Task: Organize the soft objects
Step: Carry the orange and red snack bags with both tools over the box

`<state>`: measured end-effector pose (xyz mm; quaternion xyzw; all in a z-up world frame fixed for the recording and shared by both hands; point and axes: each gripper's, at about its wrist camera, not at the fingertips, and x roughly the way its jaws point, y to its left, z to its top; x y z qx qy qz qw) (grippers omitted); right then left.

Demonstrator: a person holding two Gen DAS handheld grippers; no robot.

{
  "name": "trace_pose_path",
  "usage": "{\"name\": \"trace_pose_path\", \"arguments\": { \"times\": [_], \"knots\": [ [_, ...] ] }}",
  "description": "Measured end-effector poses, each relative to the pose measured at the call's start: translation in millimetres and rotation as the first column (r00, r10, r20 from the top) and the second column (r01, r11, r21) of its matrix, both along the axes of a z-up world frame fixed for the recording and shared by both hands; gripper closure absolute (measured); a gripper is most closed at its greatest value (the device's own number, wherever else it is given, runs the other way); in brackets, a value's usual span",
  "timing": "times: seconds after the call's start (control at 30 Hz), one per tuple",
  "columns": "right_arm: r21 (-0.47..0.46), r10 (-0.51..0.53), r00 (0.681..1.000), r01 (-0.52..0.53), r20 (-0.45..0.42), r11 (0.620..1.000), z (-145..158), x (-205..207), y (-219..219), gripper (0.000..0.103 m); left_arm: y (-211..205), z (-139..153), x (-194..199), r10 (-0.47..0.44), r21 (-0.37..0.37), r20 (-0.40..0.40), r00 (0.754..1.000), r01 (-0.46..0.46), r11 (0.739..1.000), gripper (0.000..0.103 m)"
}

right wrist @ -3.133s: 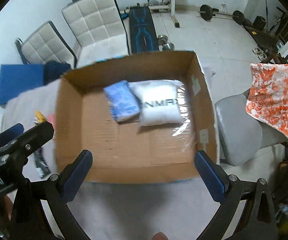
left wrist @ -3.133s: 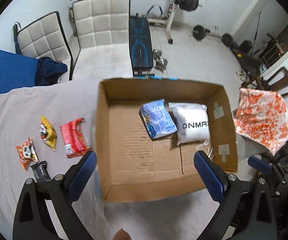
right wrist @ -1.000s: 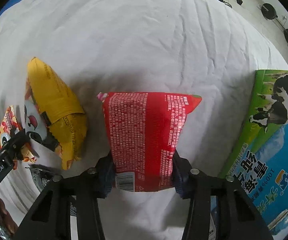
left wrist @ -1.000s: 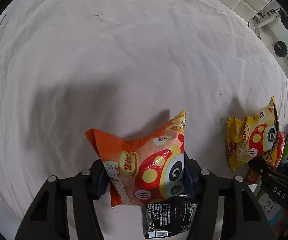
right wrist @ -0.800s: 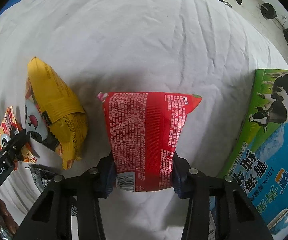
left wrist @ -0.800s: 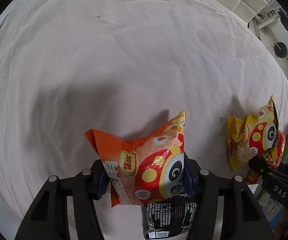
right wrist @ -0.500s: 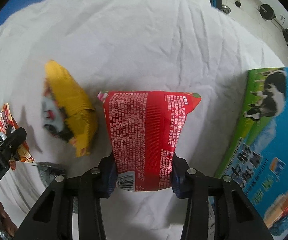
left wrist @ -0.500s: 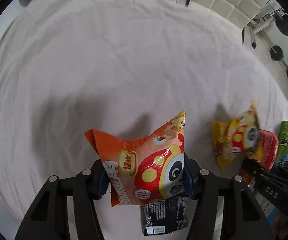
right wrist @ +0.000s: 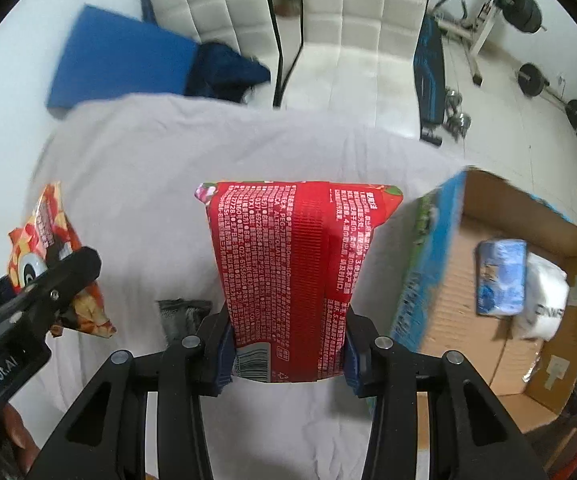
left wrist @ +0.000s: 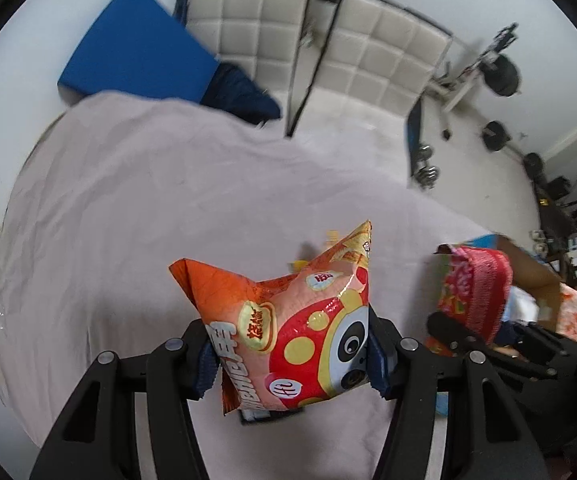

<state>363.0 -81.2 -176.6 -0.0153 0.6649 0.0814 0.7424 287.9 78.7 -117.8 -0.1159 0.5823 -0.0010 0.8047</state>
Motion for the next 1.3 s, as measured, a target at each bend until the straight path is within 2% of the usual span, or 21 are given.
{"name": "trace_pose_path", "arguments": {
  "times": [0.2, 0.33, 0.6, 0.77, 0.97, 1.17, 1.3],
  "knots": [
    [0.026, -0.035, 0.993, 0.033, 0.112, 0.999, 63.8, -49.6, -40.7, 0.058, -32.3, 52.8, -46.0, -0.061, -0.051, 0.085, 0.995, 0.065, 0.997, 0.047],
    [0.025, -0.073, 0.983, 0.070, 0.169, 0.997, 95.6, -84.6, -69.0, 0.058, -61.2, 72.5, -63.1, -0.123, -0.071, 0.112, 0.986, 0.132, 0.989, 0.047],
    [0.028, -0.144, 0.966, 0.141, 0.215, 0.990, 135.6, -150.9, -138.6, 0.058, -131.8, 86.7, -72.8, -0.253, -0.087, 0.126, 0.959, 0.264, 0.961, 0.047],
    [0.035, -0.195, 0.957, 0.191, 0.217, 0.981, 139.7, -172.9, -179.8, 0.057, -169.6, 86.9, -75.3, -0.314, -0.075, 0.120, 0.942, 0.324, 0.943, 0.047],
    [0.043, -0.262, 0.942, 0.259, 0.209, 0.965, 129.9, -174.4, -222.9, 0.057, -202.4, 82.7, -78.6, -0.348, -0.058, 0.115, 0.930, 0.356, 0.933, 0.047],
    [0.034, -0.310, 0.930, 0.310, 0.196, 0.950, 118.9, -163.4, -265.2, 0.057, -233.2, 62.2, -59.6, -0.371, -0.043, 0.080, 0.925, 0.375, 0.926, 0.047],
    [0.020, -0.341, 0.926, 0.342, 0.159, 0.939, 97.6, -145.9, -294.3, 0.057, -250.4, 38.0, -30.1, -0.374, -0.035, 0.026, 0.927, 0.375, 0.926, 0.047]
  ]
}}
